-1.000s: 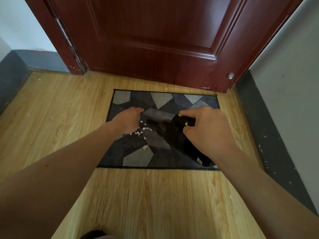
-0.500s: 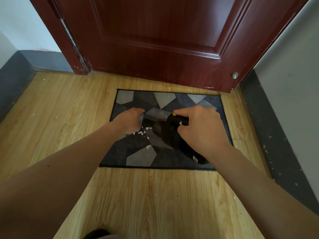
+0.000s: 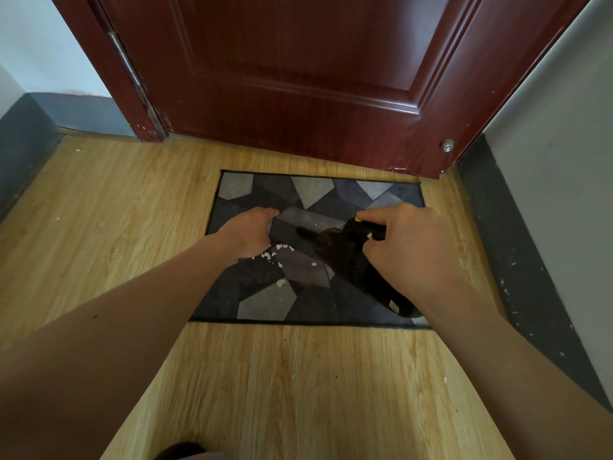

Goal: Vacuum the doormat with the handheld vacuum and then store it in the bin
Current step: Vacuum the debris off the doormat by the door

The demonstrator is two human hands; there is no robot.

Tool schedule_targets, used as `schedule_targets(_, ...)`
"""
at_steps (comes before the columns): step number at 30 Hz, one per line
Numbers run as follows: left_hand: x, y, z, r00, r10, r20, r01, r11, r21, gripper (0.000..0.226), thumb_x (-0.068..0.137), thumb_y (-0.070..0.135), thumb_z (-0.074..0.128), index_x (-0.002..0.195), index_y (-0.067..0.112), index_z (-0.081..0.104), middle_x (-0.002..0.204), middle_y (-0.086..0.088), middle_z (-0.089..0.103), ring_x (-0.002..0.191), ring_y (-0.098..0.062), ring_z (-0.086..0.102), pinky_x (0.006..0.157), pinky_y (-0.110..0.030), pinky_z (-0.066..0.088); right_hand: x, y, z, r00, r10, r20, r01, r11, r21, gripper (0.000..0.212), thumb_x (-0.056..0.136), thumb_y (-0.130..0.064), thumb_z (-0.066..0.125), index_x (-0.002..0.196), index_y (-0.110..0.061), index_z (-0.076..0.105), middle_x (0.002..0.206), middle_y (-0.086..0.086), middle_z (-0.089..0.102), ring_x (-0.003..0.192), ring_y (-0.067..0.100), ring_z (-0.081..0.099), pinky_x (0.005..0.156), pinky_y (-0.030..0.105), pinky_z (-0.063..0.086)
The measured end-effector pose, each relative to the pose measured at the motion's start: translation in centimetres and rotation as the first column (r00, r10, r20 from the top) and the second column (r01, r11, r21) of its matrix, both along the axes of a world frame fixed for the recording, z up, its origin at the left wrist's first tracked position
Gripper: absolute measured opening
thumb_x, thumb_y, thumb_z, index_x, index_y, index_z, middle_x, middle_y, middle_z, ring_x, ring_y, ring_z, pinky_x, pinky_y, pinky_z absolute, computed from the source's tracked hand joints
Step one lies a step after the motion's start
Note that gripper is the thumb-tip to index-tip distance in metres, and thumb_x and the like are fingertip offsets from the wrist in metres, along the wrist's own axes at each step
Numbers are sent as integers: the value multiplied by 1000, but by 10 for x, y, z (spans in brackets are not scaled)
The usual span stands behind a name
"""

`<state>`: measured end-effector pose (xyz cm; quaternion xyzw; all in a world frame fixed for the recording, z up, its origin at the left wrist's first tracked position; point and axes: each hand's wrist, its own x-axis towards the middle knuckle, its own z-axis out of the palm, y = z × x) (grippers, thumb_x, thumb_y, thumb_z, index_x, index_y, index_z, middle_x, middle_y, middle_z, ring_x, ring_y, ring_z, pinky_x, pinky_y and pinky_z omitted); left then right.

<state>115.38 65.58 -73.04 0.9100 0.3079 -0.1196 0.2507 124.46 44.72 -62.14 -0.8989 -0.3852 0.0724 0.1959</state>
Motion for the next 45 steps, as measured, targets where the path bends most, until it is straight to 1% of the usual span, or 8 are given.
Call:
schedule_targets(9,3,-2,-2,1000,5,-19,-5,1000,8,59,89,4,51,144,17,33,146,-12,39,131,-28,42,103,-30,36,15,-9,-3,997,-73,13,73,996,-42,33,80,-10,58,102,-29,72,80,2,69,70,20,62,57,27,50)
schedule_targets(15,11,-5,-4,1000,-8,-16,8,1000,-26,63,88,8,53,145,19,30,148,-8,36,131,-25,41,101,-28,37,14,-20,1,995,-100,-14,100,995,-4,39,80,-10,61,113,-30,68,93,2,73,79,20,65,67,32,56)
schedule_targets(18,22,-16,-2,999,-34,-7,34,999,-26,66,90,6,53,149,17,24,150,-10,32,133,-25,39,103,-28,36,16,-34,0,992,-125,3,125,992,-2,38,77,-8,61,107,-31,71,87,2,73,72,20,65,63,32,56)
schedule_targets(22,38,-32,-2,996,-82,24,83,995,-48,65,91,6,51,149,18,23,152,-11,30,134,-26,37,105,-29,35,23,-53,0,982,-188,-17,188,982,-19,41,77,-9,61,111,-32,69,97,0,73,78,20,65,62,26,53)
schedule_targets(27,52,-46,-1,989,-135,55,137,990,-35,64,91,6,51,148,17,25,151,-11,31,136,-26,34,110,-32,33,29,-68,5,969,-248,-3,247,969,-16,38,76,-6,59,102,-30,72,84,6,72,71,25,64,61,37,57)
schedule_targets(32,59,-56,1,985,-163,57,165,986,-30,64,91,7,52,148,19,24,153,-10,29,135,-26,36,111,-33,34,35,-81,6,953,-299,51,302,951,-62,36,72,-6,57,94,-30,72,72,5,69,63,27,63,55,34,56)
schedule_targets(37,66,-63,0,978,-195,67,199,979,-55,61,91,9,52,147,17,27,150,-12,33,136,-25,35,111,-32,31,44,-93,5,933,-353,74,359,929,-91,38,73,-6,56,96,-31,72,73,3,70,65,24,64,57,28,54)
schedule_targets(45,79,-84,-6,957,-285,49,288,956,-64,65,88,5,51,147,19,28,151,-8,34,135,-24,38,111,-36,34,55,-98,6,902,-426,73,431,898,-86,34,76,-2,54,95,-23,72,75,10,68,67,31,62,58,30,52)
